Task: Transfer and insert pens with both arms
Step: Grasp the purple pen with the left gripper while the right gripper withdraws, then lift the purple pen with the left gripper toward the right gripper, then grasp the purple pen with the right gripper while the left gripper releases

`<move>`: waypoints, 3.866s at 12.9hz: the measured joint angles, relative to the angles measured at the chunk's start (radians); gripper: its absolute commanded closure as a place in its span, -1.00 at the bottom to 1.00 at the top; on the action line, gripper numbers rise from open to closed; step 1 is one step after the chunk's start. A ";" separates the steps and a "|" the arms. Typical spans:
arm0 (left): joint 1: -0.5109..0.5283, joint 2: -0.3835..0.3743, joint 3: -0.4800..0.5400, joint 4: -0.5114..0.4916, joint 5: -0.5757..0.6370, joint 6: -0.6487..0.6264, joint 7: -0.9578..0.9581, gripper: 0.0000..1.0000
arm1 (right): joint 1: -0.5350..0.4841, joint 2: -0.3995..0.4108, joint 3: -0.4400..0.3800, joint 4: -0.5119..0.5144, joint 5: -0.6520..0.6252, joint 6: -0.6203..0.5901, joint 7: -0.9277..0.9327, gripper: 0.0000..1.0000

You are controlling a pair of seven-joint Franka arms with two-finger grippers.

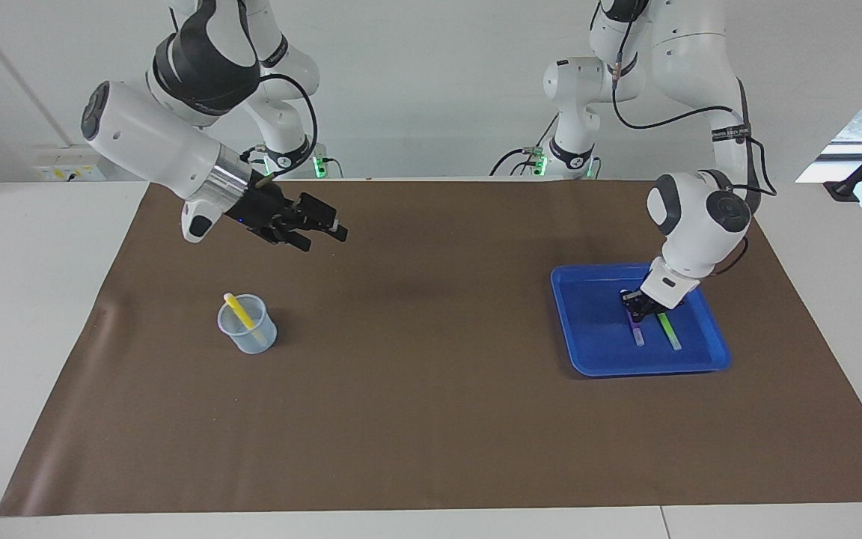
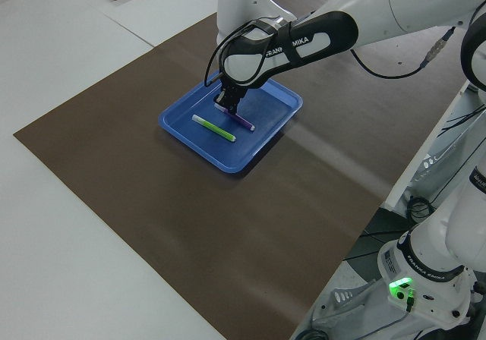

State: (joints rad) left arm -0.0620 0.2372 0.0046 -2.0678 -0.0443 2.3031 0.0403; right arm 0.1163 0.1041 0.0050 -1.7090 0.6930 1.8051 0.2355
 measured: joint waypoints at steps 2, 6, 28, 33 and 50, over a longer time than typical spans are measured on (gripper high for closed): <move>0.001 0.001 0.000 -0.005 0.000 0.000 0.000 -0.59 | 0.033 0.000 0.000 -0.007 0.000 0.035 0.039 -1.00; 0.002 0.004 0.000 -0.016 0.000 0.007 0.000 0.33 | 0.035 0.000 -0.002 -0.013 0.000 0.044 0.043 -1.00; -0.204 -0.030 -0.028 0.328 -0.193 -0.274 -0.753 1.00 | 0.094 -0.071 0.000 -0.236 0.252 0.306 0.033 -1.00; -0.412 -0.011 -0.032 0.343 -0.294 -0.077 -1.234 1.00 | 0.188 -0.123 0.002 -0.372 0.511 0.523 -0.003 -1.00; -0.615 0.010 -0.034 0.343 -0.325 0.073 -1.630 1.00 | 0.218 -0.132 -0.004 -0.439 0.527 0.589 -0.109 -0.01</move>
State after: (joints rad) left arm -0.6773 0.2472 -0.0290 -1.7250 -0.3698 2.3760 -1.5900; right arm 0.3338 -0.0278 0.0009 -2.1482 1.2205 2.3942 0.1265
